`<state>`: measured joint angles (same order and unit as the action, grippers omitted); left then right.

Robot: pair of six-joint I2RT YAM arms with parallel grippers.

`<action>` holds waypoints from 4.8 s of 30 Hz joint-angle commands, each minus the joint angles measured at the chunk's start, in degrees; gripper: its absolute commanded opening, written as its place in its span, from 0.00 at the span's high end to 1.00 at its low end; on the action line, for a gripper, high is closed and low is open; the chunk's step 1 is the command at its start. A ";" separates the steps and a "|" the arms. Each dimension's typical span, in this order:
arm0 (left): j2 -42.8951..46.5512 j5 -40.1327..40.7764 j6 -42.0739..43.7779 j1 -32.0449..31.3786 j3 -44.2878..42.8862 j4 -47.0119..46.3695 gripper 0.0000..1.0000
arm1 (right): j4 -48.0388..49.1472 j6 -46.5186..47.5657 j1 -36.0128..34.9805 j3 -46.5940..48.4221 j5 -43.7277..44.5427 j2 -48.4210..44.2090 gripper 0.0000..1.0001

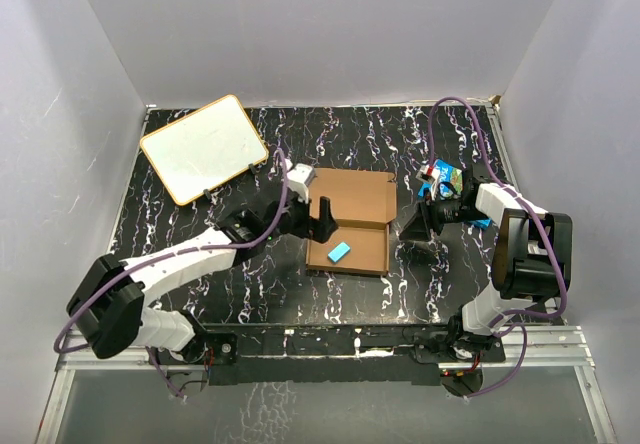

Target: Fold the paper box

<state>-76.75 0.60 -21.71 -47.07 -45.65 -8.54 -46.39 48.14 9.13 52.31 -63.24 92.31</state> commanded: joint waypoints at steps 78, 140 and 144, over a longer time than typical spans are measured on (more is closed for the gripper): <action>-44.85 -38.76 0.28 26.72 -45.81 25.66 1.00 | 1.07 0.84 0.66 3.63 -3.36 -1.58 0.48; -36.48 -54.52 -4.75 29.36 -30.89 1.89 1.00 | 0.51 -33.21 0.78 24.81 4.37 13.32 0.39; -34.71 -53.61 -3.73 29.40 -29.91 1.60 1.00 | -3.38 -31.37 -1.09 27.73 3.99 16.18 0.40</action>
<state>-116.95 -53.54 -27.79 -17.41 -76.58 -4.29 -44.69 15.14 9.50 75.64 -59.35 107.18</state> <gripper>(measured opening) 0.010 0.608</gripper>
